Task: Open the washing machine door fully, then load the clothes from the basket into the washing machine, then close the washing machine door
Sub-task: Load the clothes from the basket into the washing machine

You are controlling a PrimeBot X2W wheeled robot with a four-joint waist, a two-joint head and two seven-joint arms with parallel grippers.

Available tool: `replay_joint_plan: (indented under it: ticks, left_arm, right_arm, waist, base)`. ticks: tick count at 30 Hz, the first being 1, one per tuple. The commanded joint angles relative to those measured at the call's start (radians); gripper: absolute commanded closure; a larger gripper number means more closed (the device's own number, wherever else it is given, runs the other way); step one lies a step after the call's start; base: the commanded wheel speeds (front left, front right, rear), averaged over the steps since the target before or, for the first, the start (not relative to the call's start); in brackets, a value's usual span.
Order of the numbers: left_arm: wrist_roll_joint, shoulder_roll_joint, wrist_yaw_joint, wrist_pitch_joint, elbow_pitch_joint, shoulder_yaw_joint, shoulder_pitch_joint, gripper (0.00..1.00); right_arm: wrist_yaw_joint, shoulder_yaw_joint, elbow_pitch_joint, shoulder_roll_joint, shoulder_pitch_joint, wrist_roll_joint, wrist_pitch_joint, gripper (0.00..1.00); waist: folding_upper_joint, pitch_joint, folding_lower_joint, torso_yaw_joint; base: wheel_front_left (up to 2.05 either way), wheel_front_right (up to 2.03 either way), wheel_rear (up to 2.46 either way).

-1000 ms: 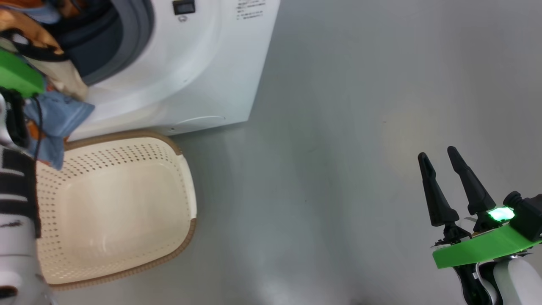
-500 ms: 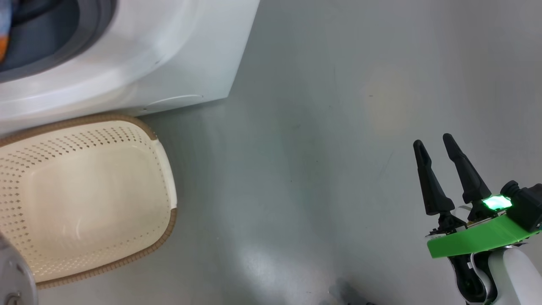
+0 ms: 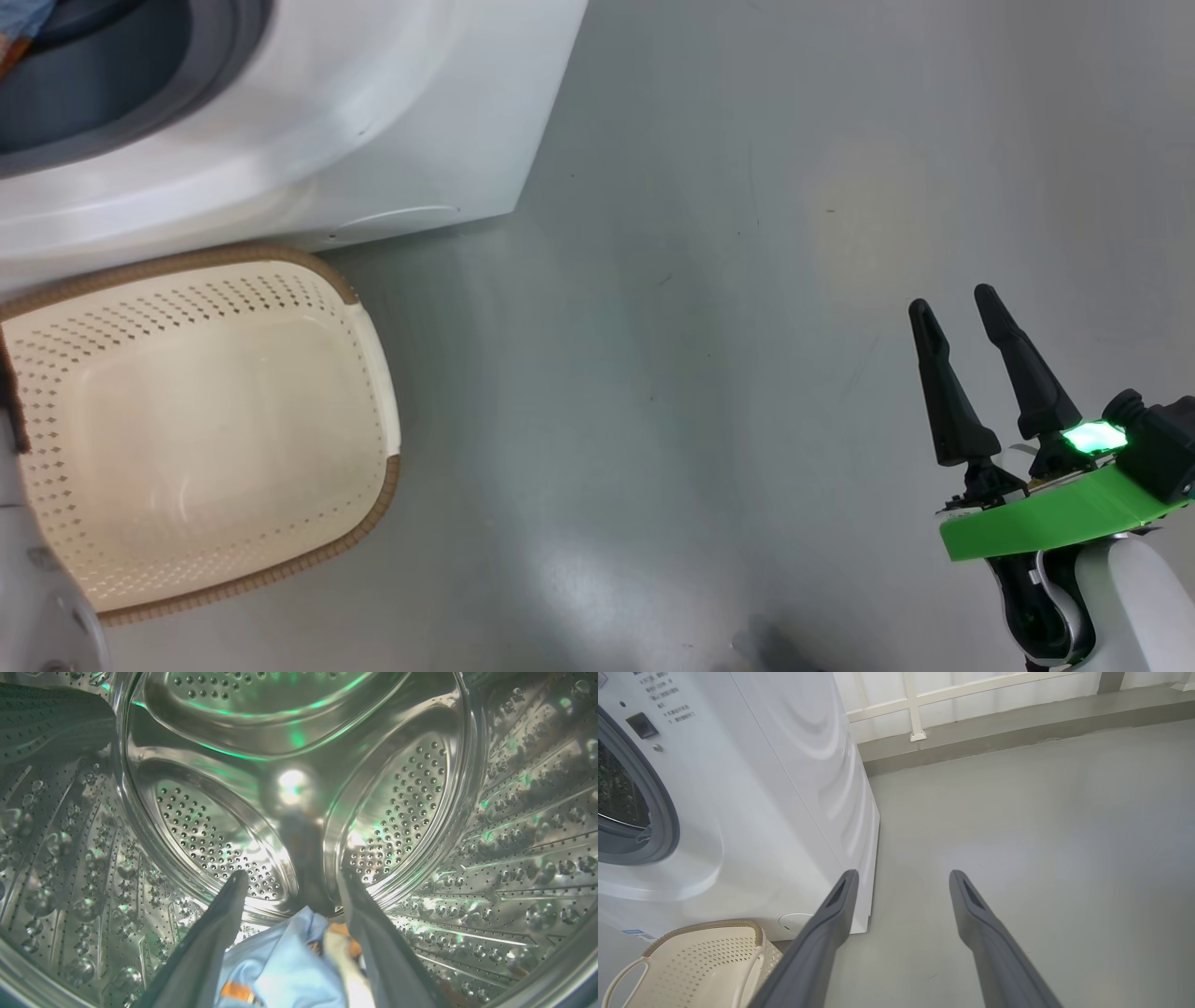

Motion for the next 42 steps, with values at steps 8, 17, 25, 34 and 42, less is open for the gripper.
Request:
replay_joint_plan:
  ticks: [8, 17, 25, 34, 42]
  left_arm:
    - [-0.016, 0.009, 0.0, -0.005, 0.006, 0.037, 0.115, 0.0]
    - [-0.011, -0.036, -0.012, -0.005, -0.026, 0.042, 0.268, 0.0]
    - [-0.002, -0.085, -0.021, -0.005, -0.14, 0.053, 0.474, 0.0]
    - [0.01, -0.119, -0.023, -0.005, -0.199, 0.041, 0.647, 0.0]
    - [0.007, -0.133, -0.032, -0.005, -0.242, 0.029, 0.767, 0.0]
  right_arm:
    - [0.003, 0.022, -0.021, -0.031, 0.017, 0.0, -0.005, 0.0]
    - [0.003, 0.018, -0.018, -0.057, 0.038, -0.005, -0.005, 0.0]
    - [0.003, -0.003, -0.013, -0.078, 0.069, -0.011, -0.005, 0.0]
    - [0.003, -0.013, -0.004, -0.102, 0.118, -0.017, -0.005, 0.0]
    - [0.003, -0.011, 0.01, -0.119, 0.163, -0.017, -0.005, 0.0]
  waist:
    - [-0.0001, -0.038, 0.0, 0.018]
    - [-0.0001, -0.095, 0.0, 0.056]
    - [-0.0001, -0.175, 0.0, 0.095]
    - [-0.0001, -0.25, 0.0, 0.142]
    - [-0.0001, -0.328, 0.0, 0.164]
  base:
    - [0.0, 0.0, 0.0]
    - [0.0, 0.0, 0.0]
    - [0.0, 0.0, 0.0]
    - [0.0, 0.0, 0.0]
    - [0.0, 0.0, 0.0]
